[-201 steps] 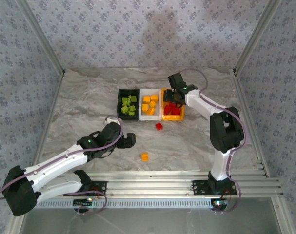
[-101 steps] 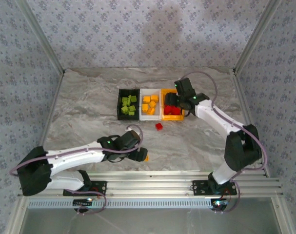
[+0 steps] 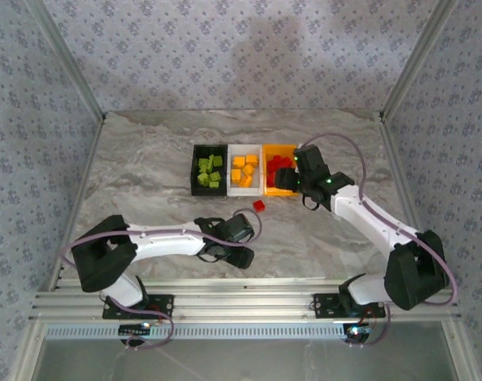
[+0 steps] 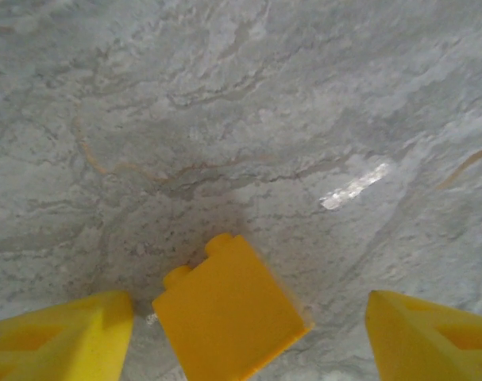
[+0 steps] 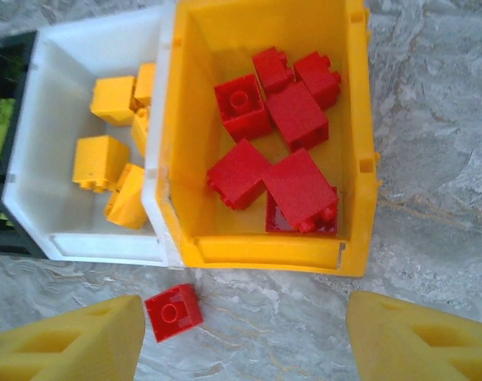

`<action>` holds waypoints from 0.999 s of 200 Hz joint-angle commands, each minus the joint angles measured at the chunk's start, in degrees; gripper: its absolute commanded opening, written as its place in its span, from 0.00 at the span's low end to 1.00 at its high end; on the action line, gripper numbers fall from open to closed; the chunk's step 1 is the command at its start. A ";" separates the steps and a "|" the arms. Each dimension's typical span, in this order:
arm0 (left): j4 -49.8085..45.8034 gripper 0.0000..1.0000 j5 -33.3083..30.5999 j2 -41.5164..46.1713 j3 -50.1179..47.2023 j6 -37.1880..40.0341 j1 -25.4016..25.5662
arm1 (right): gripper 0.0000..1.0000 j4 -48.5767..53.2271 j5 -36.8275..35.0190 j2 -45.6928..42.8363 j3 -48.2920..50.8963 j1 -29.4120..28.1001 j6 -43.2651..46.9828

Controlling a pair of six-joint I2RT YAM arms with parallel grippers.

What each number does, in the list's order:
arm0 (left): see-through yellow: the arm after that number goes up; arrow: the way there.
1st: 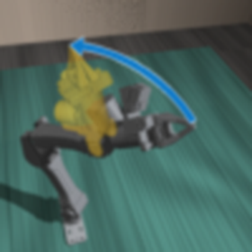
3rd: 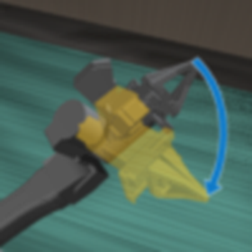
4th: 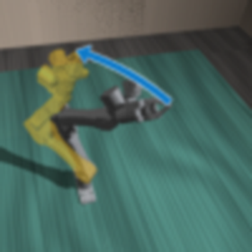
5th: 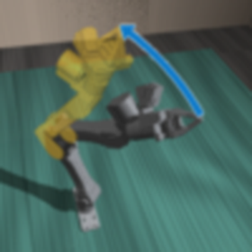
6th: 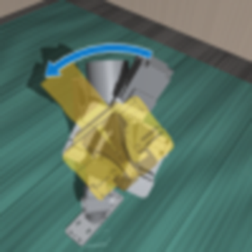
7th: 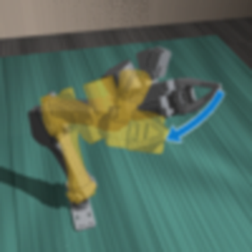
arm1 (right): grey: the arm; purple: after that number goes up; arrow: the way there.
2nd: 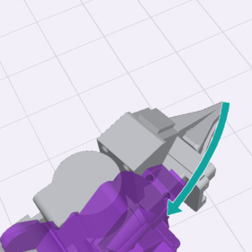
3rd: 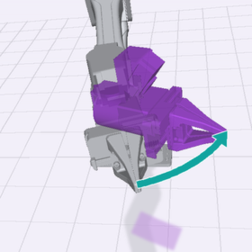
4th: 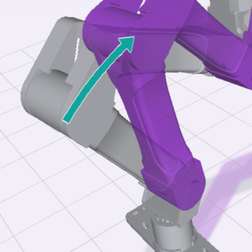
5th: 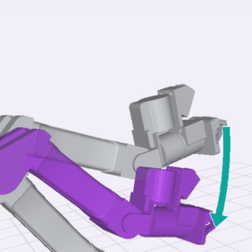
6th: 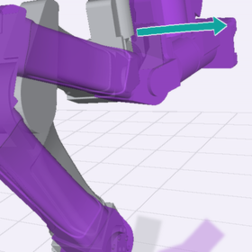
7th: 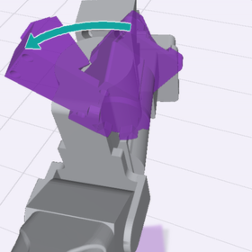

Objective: Sort the legos into containers by color

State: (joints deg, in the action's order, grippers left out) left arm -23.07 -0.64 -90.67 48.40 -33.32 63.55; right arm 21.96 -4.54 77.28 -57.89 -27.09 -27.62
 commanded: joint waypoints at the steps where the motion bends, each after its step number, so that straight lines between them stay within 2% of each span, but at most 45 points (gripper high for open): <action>1: -1.64 0.68 0.65 -1.54 1.72 1.67 0.52 | 0.69 -0.65 -0.64 -2.16 1.15 0.25 -0.84; 16: -1.39 0.59 0.64 -2.39 1.91 1.94 0.52 | 0.69 -0.67 -0.74 -2.56 1.51 0.28 -0.97; 66: -0.97 0.42 0.73 -2.98 2.05 2.60 0.79 | 0.69 -0.58 -1.01 -3.37 2.76 0.33 -1.48; 93: -1.97 0.37 -0.93 -1.00 1.88 2.32 0.87 | 0.69 -0.52 -0.92 -3.77 3.13 0.40 -1.91; 135: -2.75 0.36 -5.23 5.91 2.18 1.66 0.41 | 0.68 -0.65 -0.38 -4.89 4.18 0.37 -2.61; 152: -2.46 0.36 -7.14 8.27 3.76 2.32 -1.76 | 0.68 -0.70 -0.13 -6.06 5.20 0.37 -2.94; 171: -1.00 0.36 -7.57 8.97 7.08 3.73 -6.84 | 0.68 -0.62 0.36 -7.17 6.39 0.27 -3.31; 200: 0.72 0.35 -8.35 2.23 17.22 6.54 -13.82 | 0.68 -0.47 0.33 -8.15 8.15 0.10 -3.52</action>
State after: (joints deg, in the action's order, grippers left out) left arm -25.10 -6.85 -83.90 57.36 -29.76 54.35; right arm 21.17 -4.62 70.57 -51.27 -26.94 -30.04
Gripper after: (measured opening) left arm 0.361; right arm 0.682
